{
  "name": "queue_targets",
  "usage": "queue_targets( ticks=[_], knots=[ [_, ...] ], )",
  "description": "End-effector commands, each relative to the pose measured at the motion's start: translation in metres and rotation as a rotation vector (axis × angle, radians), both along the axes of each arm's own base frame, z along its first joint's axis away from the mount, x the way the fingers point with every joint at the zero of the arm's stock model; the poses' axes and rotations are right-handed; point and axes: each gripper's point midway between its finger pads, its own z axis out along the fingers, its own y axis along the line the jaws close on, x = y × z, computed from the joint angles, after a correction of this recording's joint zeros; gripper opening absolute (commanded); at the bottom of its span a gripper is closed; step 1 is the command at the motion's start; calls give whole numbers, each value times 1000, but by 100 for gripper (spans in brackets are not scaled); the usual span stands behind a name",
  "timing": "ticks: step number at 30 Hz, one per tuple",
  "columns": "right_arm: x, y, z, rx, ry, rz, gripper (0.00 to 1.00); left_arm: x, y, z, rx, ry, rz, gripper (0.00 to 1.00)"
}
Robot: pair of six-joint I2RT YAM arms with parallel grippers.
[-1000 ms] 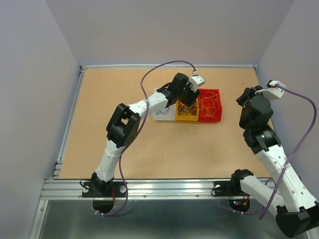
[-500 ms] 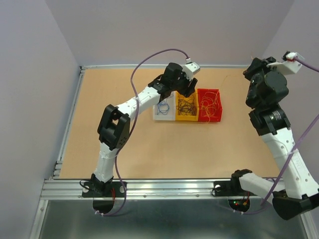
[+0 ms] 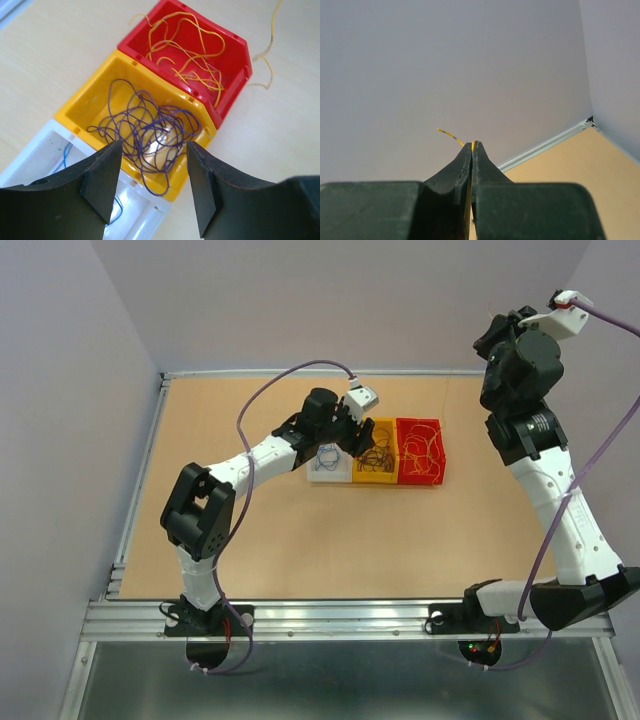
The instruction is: Untangle the cables
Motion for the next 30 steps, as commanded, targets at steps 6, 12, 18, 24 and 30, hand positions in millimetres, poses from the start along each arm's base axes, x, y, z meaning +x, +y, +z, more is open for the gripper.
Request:
queue_targets(
  ticks=[6, 12, 18, 24, 30],
  knots=[
    [-5, -8, 31, -6, -74, -29, 1, -33, -5, 37, -153, -89, -120, 66],
    [18, -7, -3, -21, -11, -44, 1, -38, -14, 41, -193, -86, -163, 65],
    [38, -4, -22, -4, 3, -29, 1, -47, -42, 53, -243, -100, -255, 66],
    [43, -2, -25, 4, 0, -13, 1, -63, -69, 48, -248, -117, -328, 68],
    [43, 0, -24, 17, -10, 5, 1, -32, -88, 35, -194, -86, -256, 71]
  ],
)
